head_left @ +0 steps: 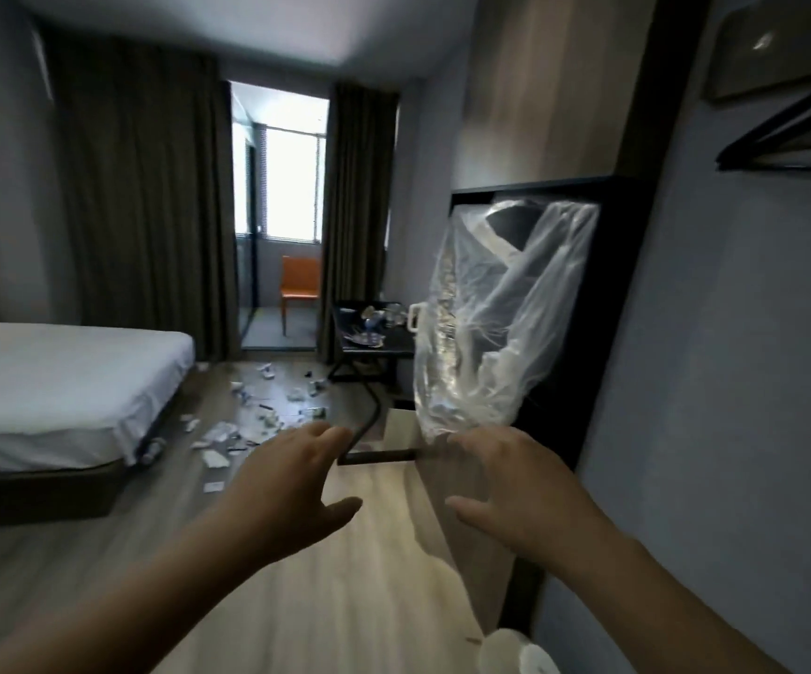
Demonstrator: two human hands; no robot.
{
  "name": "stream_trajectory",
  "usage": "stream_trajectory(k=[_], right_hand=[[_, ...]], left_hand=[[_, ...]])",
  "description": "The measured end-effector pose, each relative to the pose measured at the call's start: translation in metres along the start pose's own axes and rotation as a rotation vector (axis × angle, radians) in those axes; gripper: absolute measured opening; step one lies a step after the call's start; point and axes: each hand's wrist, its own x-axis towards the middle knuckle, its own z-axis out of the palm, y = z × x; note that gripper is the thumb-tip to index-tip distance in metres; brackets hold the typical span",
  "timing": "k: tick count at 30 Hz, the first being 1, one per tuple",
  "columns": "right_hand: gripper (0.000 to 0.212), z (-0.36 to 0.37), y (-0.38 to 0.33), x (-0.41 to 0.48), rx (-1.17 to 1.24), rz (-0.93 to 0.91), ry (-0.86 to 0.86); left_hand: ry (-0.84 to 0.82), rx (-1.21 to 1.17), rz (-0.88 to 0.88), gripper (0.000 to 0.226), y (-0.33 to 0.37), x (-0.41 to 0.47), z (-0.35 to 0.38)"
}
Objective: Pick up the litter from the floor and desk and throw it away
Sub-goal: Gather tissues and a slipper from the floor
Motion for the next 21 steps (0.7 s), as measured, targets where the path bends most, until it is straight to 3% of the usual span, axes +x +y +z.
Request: stream_trajectory(k=[10,21], right_hand=[[0.060,0.105,-0.155,0.142,0.057,-0.199,-0.129],[0.060,0.216,-0.194,0.284,0.116,-0.246,-0.202]], left_hand=[[-0.067,0.061,-0.271,0.067,-0.221,-0.050,-0.005],[-0.180,0.075,-0.394,0.064,-0.368,0.000,0.061]])
